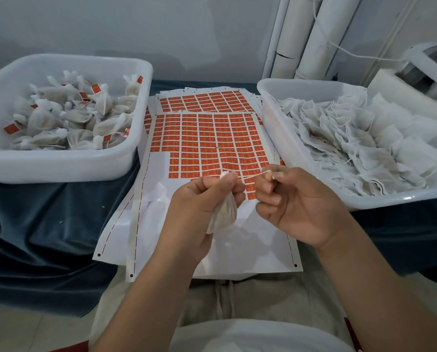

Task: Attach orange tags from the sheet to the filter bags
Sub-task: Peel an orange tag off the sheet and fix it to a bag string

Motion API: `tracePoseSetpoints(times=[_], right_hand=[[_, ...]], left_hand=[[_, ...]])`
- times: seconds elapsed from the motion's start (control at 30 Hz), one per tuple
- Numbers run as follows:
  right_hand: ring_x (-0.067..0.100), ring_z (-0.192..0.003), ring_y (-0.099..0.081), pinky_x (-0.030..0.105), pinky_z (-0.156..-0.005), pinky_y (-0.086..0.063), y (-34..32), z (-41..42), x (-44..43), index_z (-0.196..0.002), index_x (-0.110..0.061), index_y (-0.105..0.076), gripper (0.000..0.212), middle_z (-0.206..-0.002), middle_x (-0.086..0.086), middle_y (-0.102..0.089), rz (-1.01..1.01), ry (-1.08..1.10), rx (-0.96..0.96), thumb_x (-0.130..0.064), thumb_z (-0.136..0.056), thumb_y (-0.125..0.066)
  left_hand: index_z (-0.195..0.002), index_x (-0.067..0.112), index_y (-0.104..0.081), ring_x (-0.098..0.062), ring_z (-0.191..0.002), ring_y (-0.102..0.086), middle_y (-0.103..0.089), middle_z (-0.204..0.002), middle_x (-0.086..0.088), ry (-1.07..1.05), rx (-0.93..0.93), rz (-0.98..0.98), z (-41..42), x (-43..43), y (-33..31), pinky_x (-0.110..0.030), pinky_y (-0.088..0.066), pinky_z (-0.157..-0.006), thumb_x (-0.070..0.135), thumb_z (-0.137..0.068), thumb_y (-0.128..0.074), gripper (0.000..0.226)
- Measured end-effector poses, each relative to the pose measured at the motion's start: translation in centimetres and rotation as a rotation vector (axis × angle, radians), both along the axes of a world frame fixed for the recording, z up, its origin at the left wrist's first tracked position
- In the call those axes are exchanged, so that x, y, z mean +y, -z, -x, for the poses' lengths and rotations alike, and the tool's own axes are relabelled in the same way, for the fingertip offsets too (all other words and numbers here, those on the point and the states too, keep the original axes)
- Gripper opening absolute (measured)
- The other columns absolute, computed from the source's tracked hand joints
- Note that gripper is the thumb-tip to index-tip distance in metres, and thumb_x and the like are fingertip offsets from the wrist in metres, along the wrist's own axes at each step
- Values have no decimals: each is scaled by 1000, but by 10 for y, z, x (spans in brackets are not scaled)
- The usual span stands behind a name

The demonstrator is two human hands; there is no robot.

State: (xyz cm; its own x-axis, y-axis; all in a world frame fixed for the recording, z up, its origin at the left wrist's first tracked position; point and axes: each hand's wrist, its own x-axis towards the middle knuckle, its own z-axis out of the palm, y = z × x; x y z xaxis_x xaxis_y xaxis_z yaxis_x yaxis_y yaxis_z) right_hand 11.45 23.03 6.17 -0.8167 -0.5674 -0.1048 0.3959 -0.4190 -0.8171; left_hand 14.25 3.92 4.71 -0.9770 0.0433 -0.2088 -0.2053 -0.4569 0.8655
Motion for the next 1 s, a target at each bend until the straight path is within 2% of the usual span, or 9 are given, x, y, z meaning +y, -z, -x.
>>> tracePoseSetpoints(times=[0.2, 0.3, 0.4, 0.5, 0.6, 0.7, 0.8, 0.87, 1.0], right_hand=[[8, -63, -52, 21, -62, -46, 1, 1, 0, -83, -17, -70, 15, -78, -2, -61, 37, -36, 40, -24, -79, -83], [8, -64, -52, 22, -61, -45, 0, -1, -1, -81, -17, -71, 2, -78, 0, -60, -46, 2, 103, -17, -83, -72], [11, -74, -61, 23, -61, -50, -2, -3, -4, -84, -17, -73, 7, -94, 3, -69, -60, 80, 90, -18, -86, -66], [14, -78, -69, 21, -57, -54, -2, -6, -8, -91, -14, -70, 5, -110, 9, -74, 122, 115, -15, -13, -91, -65], [14, -73, -68, 22, -62, -58, -1, -10, -18, -94, -11, -69, 8, -97, 8, -73, 281, 82, -91, -14, -95, -62], [13, -72, -62, 23, -66, -56, -3, -12, -23, -95, -10, -67, 9, -90, 6, -66, 289, 93, -58, -14, -99, -59], [10, -65, -55, 22, -60, -49, -6, -13, -22, -94, -13, -66, 10, -89, 3, -64, 188, 135, 17, -18, -100, -60], [9, -63, -53, 21, -58, -47, -7, -14, -21, -93, -15, -64, 11, -89, 2, -63, 131, 158, 58, -19, -101, -58], [10, -61, -51, 21, -54, -46, -9, -15, -22, -91, -15, -60, 13, -83, 2, -58, 72, 190, 71, -16, -103, -54]], left_hand=[[-90, 16, -63, -23, -90, -78, -79, -100, -6, -9, 106, 84, 3, -2, 1, -39, -62, -88, 41, -80, -73, 28], [-90, 18, -64, -23, -90, -76, -75, -96, -1, -56, 108, 78, 1, -2, 3, -40, -60, -89, 42, -81, -74, 27], [-93, 23, -67, -19, -89, -73, -75, -98, -1, -63, 130, 69, -1, -2, 3, -37, -58, -87, 41, -82, -74, 23], [-113, 27, -64, -15, -90, -75, -78, -101, 3, -28, 128, 87, -3, 2, 3, -35, -58, -86, 42, -80, -76, 38], [-114, 34, -69, -16, -100, -75, -77, -106, 4, 6, 155, 167, -6, 8, 4, -39, -59, -92, 46, -84, -73, 33], [-114, 29, -74, -22, -107, -74, -77, -111, -1, 61, 186, 208, -7, 7, 2, -46, -59, -98, 45, -85, -77, 33], [-112, 32, -77, -23, -92, -71, -75, -101, -9, 112, 270, 332, -7, 1, 0, -35, -61, -83, 42, -90, -78, 25], [-105, 37, -78, -15, -82, -69, -75, -92, 2, 111, 331, 440, -7, 1, 0, -23, -59, -74, 43, -93, -73, 14], [-95, 33, -77, -20, -79, -70, -75, -85, 2, -31, 372, 519, -7, 7, 5, -29, -61, -73, 39, -100, -65, 14]])
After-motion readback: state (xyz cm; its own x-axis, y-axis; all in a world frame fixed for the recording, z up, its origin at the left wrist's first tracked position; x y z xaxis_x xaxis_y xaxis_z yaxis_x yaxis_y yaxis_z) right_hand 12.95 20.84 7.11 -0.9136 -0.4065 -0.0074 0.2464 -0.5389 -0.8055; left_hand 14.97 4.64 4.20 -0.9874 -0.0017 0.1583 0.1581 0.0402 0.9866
